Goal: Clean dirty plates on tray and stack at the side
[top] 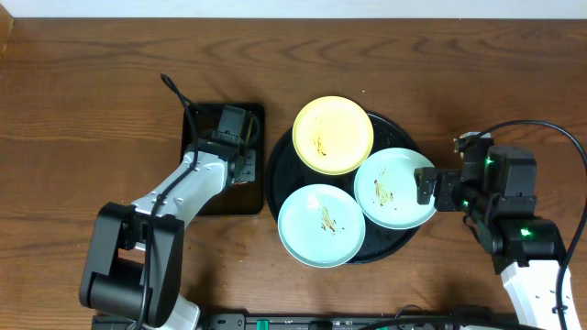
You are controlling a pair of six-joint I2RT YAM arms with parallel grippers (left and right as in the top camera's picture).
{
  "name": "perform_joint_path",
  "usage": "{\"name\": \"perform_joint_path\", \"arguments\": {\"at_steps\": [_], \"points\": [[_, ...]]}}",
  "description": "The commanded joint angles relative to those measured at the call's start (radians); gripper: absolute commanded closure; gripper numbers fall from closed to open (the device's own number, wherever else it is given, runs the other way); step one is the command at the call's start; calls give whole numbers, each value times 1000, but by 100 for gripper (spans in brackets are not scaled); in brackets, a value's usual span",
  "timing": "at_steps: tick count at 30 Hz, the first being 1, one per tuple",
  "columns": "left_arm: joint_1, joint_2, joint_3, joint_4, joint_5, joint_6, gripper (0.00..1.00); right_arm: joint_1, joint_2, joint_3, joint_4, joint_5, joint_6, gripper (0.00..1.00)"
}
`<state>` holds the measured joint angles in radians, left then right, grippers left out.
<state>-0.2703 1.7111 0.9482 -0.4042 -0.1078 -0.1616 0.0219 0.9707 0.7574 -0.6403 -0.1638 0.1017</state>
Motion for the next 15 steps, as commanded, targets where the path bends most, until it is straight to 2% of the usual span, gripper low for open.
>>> {"name": "perform_joint_path", "arguments": {"at_steps": [1, 3, 8, 11, 15], "points": [[-1, -1, 4, -14, -16, -21, 86, 4, -2, 23, -4, 2, -9, 1], [-1, 1, 0, -17, -15, -21, 92, 4, -2, 23, -4, 2, -9, 1], [-1, -5, -2, -17, -13, -21, 93, 4, -2, 23, -9, 10, -10, 1], [0, -28, -2, -24, -13, -21, 93, 4, 8, 14, -11, 79, -9, 1], [0, -92, -2, -48, -5, -21, 93, 4, 61, 13, -11, 70, -8, 14]]}}
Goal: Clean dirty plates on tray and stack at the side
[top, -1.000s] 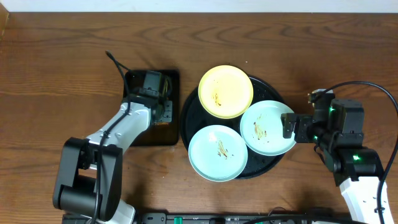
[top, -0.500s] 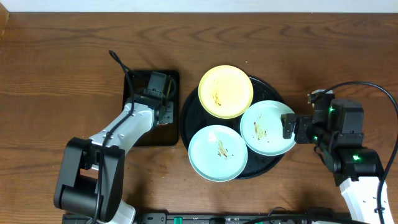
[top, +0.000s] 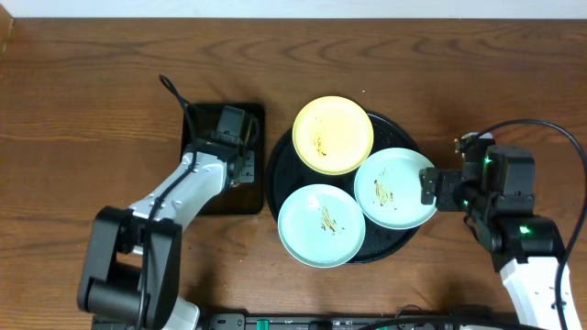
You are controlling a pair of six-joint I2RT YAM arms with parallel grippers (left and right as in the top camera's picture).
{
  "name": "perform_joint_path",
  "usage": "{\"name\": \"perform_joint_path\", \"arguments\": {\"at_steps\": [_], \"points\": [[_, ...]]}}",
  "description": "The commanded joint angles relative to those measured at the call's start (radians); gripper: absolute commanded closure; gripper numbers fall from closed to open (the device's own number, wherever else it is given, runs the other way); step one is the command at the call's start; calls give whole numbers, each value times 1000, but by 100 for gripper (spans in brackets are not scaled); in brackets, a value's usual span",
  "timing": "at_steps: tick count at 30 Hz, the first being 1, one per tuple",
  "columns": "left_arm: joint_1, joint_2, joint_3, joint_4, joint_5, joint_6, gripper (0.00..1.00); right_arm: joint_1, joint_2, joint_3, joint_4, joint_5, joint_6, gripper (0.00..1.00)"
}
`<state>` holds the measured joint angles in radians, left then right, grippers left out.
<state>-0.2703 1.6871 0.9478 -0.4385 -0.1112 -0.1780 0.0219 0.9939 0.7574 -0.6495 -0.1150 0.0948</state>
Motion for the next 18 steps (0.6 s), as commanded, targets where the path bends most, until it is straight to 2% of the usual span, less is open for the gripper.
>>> {"name": "perform_joint_path", "arguments": {"at_steps": [1, 3, 5, 14, 18], "points": [[0, -90, -1, -24, 5, -8, 93, 4, 56, 13, -2, 16, -2, 20], [0, -130, -1, -40, 25, -8, 92, 4, 92, 13, 2, 17, -2, 35], [0, -172, -1, -56, 36, -8, 93, 4, 135, 13, 13, 18, -2, 46], [0, -259, -1, -81, 36, -20, 93, 3, 333, 13, 90, 62, 2, 59], [-1, -258, -1, -85, 41, -24, 93, 3, 406, 13, 114, 164, 55, 58]]}}
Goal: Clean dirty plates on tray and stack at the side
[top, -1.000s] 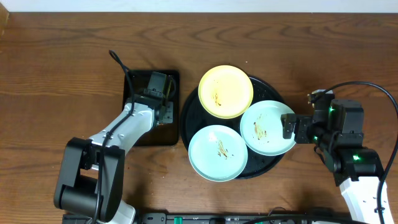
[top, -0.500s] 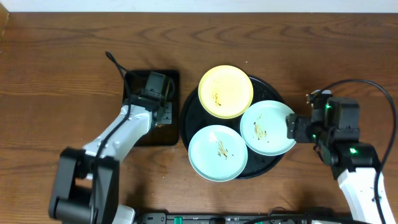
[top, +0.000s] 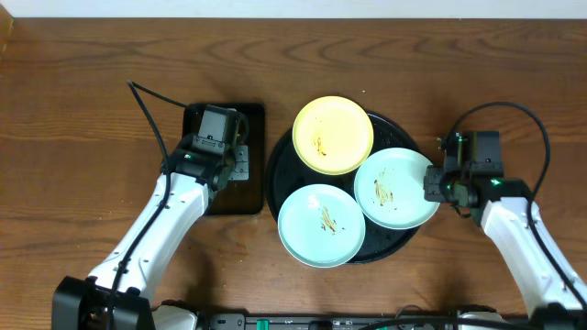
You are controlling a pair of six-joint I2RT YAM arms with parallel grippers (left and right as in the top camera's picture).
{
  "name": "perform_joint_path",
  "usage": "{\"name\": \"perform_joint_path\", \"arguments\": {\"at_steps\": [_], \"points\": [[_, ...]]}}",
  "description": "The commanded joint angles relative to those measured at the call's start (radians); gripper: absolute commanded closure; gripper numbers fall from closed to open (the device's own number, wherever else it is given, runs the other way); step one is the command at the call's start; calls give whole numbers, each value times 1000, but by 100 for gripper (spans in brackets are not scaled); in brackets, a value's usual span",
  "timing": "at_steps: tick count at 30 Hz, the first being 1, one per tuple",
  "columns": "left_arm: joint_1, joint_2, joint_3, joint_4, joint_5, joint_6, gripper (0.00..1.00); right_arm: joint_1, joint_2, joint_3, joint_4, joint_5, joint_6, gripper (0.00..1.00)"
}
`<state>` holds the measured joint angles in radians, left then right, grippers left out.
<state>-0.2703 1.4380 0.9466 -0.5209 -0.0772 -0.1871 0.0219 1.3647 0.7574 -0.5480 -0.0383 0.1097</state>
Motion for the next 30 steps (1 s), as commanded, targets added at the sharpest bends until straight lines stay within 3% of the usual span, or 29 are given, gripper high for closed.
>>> {"name": "perform_joint_path", "arguments": {"at_steps": [1, 8, 13, 23, 28, 30], "points": [[0, -9, 0, -3, 7, -14, 93, 3, 49, 13, 22, 90, 39, 57], [-1, -9, 0, -3, 14, -14, 93, 3, 131, 13, 47, 86, 40, 57], [0, -9, 0, -2, 14, -14, 93, 3, 179, 13, 52, 85, 46, 71], [0, -9, 0, -3, 14, -14, 92, 3, 184, 13, 77, 6, 47, 85], [0, -9, 0, -3, 14, -14, 92, 3, 184, 13, 76, 4, 47, 99], [0, -9, 0, -2, 14, -14, 92, 3, 184, 13, 77, 4, 47, 99]]}}
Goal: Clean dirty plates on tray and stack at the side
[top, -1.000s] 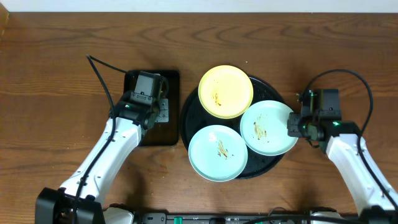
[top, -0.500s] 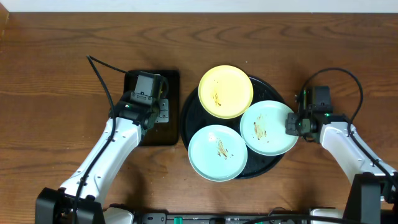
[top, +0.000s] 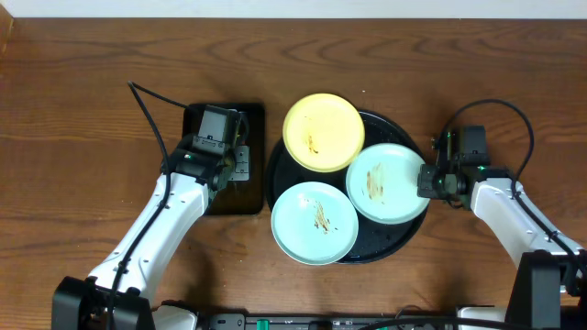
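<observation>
A black round tray holds three dirty plates: a yellow plate at the back, a pale teal plate on the right and another teal plate at the front, all with brown smears. My right gripper is at the right rim of the right teal plate, touching it. Whether its fingers have closed on the rim cannot be made out from above. My left gripper is down on a black square pad left of the tray, and its jaws are hidden from above.
The tray sits mid-table on brown wood. The pad lies close against the tray's left side. Cables loop from both arms, one over the table at the back left and one at the right.
The right gripper has shifted slightly left and up against the right teal plate. All three plates now lie a little further left on the tray. The left arm is unchanged.
At first the left gripper was on the black pad and the right gripper beside the right teal plate's rim. Both arms then changed posture with the grippers staying in place. Now the right gripper presses the rim and the plates have slid left.
</observation>
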You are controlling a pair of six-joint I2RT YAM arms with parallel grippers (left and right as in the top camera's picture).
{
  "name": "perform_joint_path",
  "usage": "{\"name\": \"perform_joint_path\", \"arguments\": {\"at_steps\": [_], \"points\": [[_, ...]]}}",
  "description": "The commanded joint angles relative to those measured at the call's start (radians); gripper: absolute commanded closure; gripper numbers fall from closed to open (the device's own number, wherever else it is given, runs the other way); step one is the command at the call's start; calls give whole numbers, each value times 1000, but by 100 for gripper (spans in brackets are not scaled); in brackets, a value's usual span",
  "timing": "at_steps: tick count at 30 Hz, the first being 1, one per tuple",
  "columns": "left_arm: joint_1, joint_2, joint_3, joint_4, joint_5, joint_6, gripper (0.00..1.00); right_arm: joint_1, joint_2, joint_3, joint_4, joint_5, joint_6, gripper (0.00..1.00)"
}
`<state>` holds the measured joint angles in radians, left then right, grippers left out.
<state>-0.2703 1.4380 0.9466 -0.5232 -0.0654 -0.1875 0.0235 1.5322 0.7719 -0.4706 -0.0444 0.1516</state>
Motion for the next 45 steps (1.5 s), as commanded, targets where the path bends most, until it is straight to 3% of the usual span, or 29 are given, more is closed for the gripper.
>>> {"name": "perform_joint_path", "arguments": {"at_steps": [1, 17, 24, 30, 37, 45], "points": [[0, -9, 0, 1, 2, -14, 92, 2, 16, -1, -1, 10, 5, 99], [0, -134, 1, 63, 0, -13, 93, 2, 16, -1, -4, 10, 5, 99], [0, -225, 1, 173, -143, -12, 93, 2, 16, -1, -5, 10, 5, 99], [0, -266, 1, 222, -149, -13, 93, 2, 16, -1, -4, 10, 5, 99], [0, -204, 0, 136, -77, -13, 93, 2, 16, -1, -5, 10, 5, 99], [0, 3, 0, 35, 78, -13, 93, 2, 16, -1, -8, 10, 5, 99]]}}
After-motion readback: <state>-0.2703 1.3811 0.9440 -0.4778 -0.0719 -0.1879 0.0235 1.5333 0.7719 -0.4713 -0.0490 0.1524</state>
